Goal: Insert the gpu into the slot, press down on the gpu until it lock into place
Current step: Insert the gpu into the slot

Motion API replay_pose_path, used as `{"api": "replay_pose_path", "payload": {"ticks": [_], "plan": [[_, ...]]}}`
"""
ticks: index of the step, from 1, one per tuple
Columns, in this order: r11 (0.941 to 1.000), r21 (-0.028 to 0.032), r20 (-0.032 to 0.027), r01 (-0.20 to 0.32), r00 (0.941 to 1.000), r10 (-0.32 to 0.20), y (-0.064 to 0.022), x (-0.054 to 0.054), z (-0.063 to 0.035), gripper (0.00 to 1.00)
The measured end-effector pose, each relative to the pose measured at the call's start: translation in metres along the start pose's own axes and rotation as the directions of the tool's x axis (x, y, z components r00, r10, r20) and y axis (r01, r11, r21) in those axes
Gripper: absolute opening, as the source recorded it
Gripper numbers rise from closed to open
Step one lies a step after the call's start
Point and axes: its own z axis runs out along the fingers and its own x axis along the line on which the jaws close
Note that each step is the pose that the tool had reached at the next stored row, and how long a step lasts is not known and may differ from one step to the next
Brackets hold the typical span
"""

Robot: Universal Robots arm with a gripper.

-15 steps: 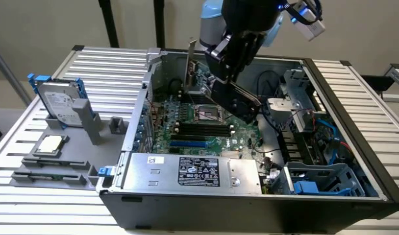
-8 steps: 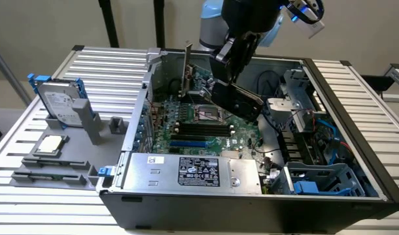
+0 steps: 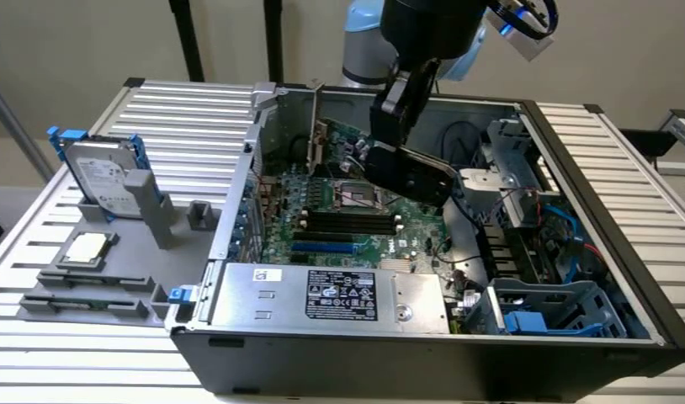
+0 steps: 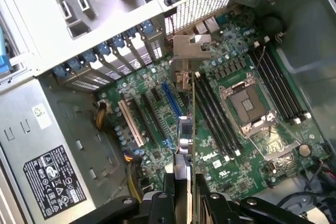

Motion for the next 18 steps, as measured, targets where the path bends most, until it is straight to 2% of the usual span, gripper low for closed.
{"api": "replay_pose_path", "payload": {"ticks": [5, 10, 12, 15, 16, 18], "plan": [[0.9958, 0.0027, -0.0009, 0.091, 0.9958, -0.091, -0.0002, 0.000, 0.0030, 0.26], [0.9837, 0.0002, 0.0082, 0.180, 0.9837, -0.180, -0.0003, 0.000, 0.0063, 0.26], [0.9775, -0.0017, 0.0156, 0.211, 0.9774, -0.211, -0.0003, 0.000, 0.0076, 0.26], [0.9727, -0.0061, 0.0351, 0.232, 0.9722, -0.231, 0.0026, 0.001, 0.0102, 0.26], [0.9719, -0.0071, 0.0398, 0.235, 0.9713, -0.235, 0.0046, 0.002, 0.0117, 0.26], [0.9703, -0.0084, 0.0451, 0.242, 0.9695, -0.241, 0.0092, 0.005, 0.0150, 0.26]]}}
